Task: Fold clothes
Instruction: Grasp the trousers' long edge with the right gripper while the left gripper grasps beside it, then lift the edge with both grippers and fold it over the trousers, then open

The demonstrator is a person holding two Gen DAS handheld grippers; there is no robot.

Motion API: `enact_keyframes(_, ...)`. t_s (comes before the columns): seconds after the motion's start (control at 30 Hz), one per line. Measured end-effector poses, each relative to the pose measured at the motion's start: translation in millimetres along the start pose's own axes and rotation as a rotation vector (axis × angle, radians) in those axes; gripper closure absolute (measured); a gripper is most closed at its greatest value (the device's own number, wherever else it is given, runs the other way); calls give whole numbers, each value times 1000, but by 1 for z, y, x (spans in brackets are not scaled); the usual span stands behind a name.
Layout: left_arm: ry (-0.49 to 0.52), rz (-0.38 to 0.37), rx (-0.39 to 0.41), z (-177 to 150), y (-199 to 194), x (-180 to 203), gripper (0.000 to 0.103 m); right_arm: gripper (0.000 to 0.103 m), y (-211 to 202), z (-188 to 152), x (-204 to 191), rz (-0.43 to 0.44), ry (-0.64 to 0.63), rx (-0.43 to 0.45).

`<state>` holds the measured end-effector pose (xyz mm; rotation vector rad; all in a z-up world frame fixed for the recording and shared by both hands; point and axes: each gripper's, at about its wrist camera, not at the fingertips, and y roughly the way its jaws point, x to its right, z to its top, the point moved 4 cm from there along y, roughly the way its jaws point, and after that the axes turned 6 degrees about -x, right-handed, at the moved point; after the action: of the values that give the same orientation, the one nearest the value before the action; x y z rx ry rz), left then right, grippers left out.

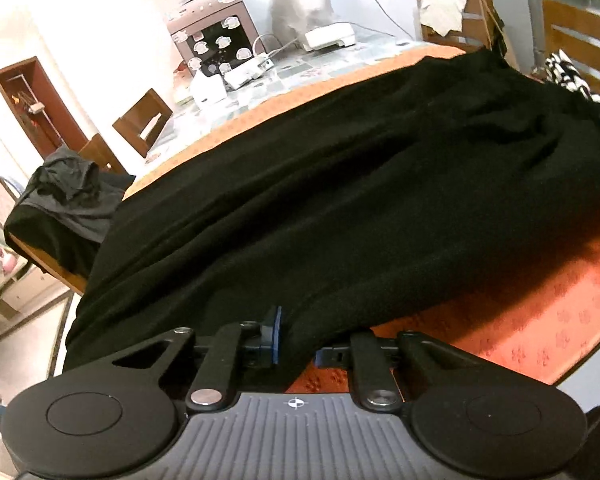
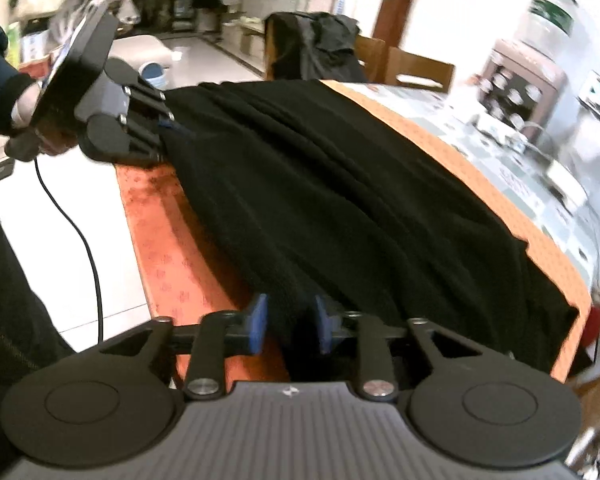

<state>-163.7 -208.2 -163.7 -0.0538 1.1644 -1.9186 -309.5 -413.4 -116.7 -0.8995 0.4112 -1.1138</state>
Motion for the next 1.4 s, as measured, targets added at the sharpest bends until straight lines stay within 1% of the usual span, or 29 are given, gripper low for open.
enact_keyframes(0.07,-4,-3,0,4,-1,-3,86,60,-1,-15,0,-37,19,-19)
enact_keyframes(0.13,-9,-6,1,7,-2,-5,86,56,-3,-34,3,-76,32,-63)
enact_keyframes(0.27,-18,-12,1,14,-3,-10,86,53,-6,-76,14,-127,56,-148)
enact_keyframes(0.43,-33,-15,-18,16,-2,-9,85,52,-2,-113,31,-199,40,-234)
enact_keyframes(0.5,-42,-12,-27,16,-1,-8,85,51,0,-120,40,-210,27,-248)
enact_keyframes(0.57,-46,-9,-36,15,-1,-7,85,49,1,-125,43,-204,13,-260)
enact_keyframes(0.67,-52,-5,-44,15,0,-7,85,48,4,-128,46,-202,-25,-271)
enact_keyframes(0.77,-59,-1,-50,14,1,-8,85,48,9,-119,55,-203,-53,-274)
enact_keyframes(0.97,-63,15,-57,12,4,-5,83,49,11,-117,60,-193,-97,-265)
enact_keyframes(1.03,-63,19,-63,9,6,-4,82,58,11,-116,61,-196,-109,-269)
enact_keyframes(1.07,-63,21,-67,7,7,-4,82,60,11,-115,61,-197,-115,-270)
enact_keyframes(1.2,-54,19,-88,-2,12,0,80,73,15,-111,66,-189,-130,-272)
enact_keyframes(1.3,-46,17,-96,-7,12,1,80,80,11,-106,70,-178,-108,-275)
enact_keyframes(1.4,-40,15,-83,-9,9,1,84,85,7,-100,72,-178,-95,-270)
